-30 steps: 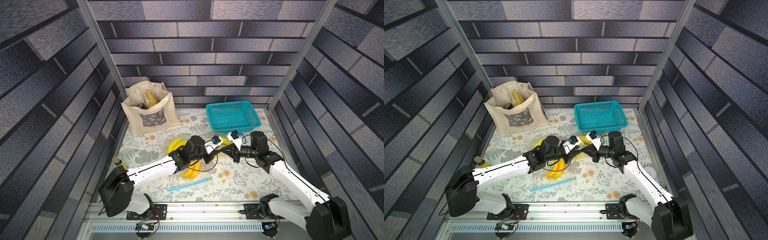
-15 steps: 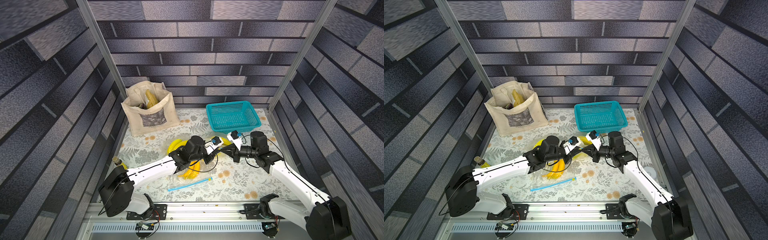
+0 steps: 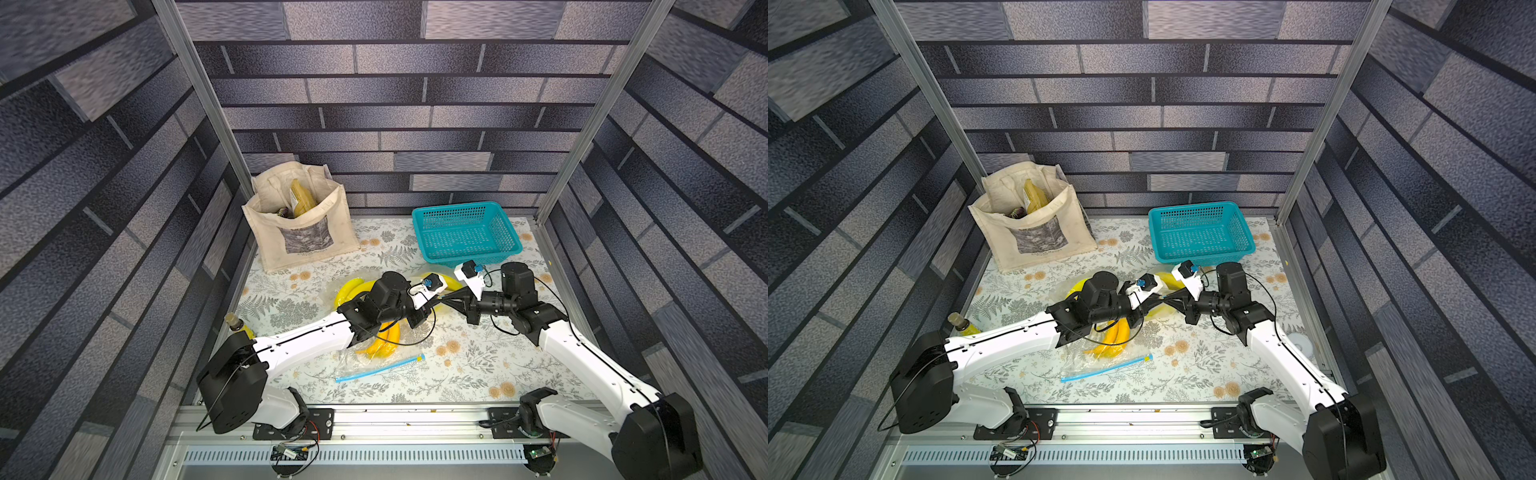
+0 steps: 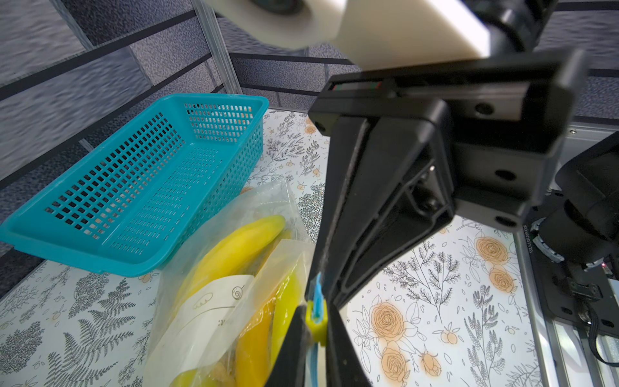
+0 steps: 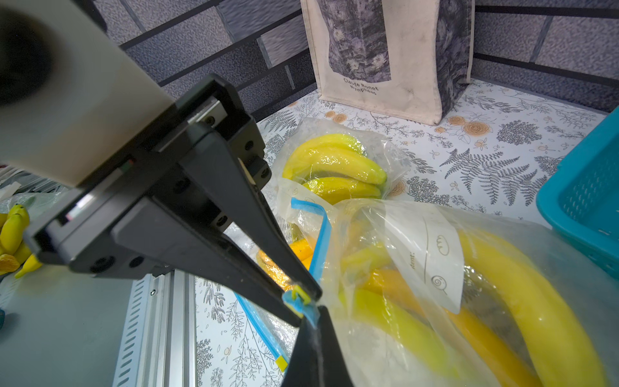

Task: Open the zip-top bag and take out the banana
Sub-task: Unzip the zipper on the zipper food storage bag.

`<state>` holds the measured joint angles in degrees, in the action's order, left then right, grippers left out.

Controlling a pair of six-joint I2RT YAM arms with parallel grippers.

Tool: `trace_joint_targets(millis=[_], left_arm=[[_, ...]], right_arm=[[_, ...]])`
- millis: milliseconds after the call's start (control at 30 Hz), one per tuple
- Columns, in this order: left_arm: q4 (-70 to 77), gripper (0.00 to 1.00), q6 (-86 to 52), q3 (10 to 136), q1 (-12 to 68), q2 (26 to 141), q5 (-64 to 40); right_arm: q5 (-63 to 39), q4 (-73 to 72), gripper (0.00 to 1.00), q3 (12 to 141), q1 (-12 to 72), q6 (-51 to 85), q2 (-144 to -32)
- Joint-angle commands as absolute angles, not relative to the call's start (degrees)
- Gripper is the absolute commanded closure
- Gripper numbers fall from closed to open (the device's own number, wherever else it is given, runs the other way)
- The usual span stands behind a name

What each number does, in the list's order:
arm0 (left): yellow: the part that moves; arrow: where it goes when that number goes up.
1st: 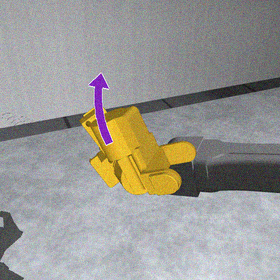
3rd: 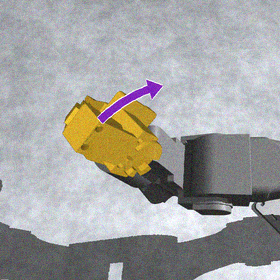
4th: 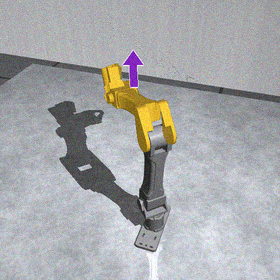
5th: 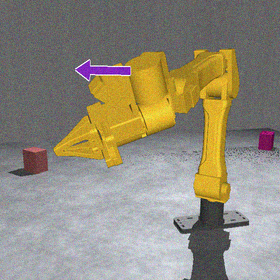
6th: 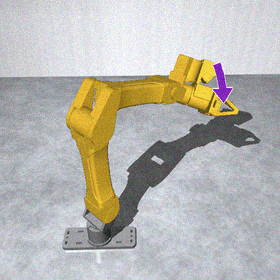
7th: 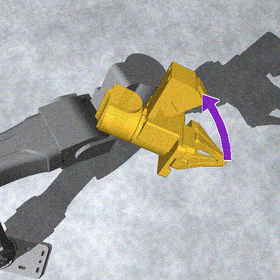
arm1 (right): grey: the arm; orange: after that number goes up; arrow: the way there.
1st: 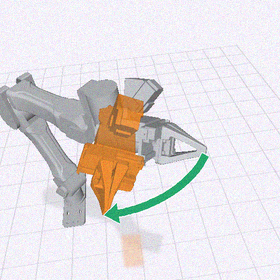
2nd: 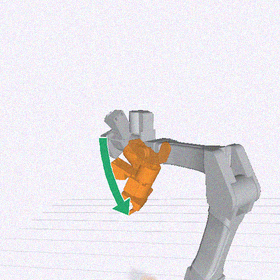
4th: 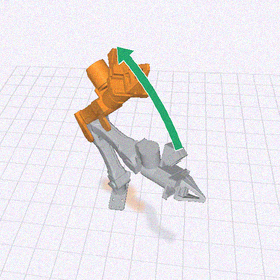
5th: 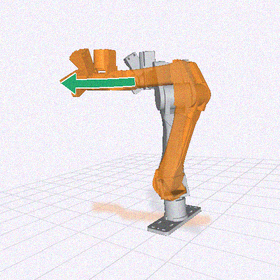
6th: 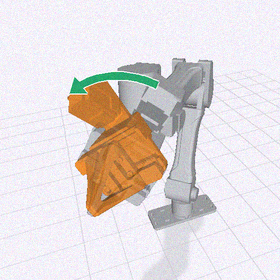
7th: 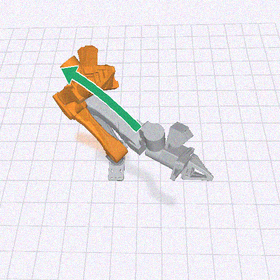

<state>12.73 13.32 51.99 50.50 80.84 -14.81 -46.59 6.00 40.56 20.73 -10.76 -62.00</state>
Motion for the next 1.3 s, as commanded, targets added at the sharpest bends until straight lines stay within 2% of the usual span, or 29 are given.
trace_joint_targets(millis=[0,900,1267], left_arm=[[13.0,0.89,14.8,51.0,50.4,81.3,-12.4],[12.7,0.90,14.2,50.5,50.3,83.3,-4.8],[11.1,0.90,12.7,47.3,49.0,82.3,-4.0]], right_arm=[[-49.8,6.4,1.00,42.3,21.2,-10.0,-60.2],[-52.5,6.6,1.00,44.3,21.1,-5.8,-57.4],[-47.2,9.4,1.00,45.7,20.3,-7.9,-56.8]])
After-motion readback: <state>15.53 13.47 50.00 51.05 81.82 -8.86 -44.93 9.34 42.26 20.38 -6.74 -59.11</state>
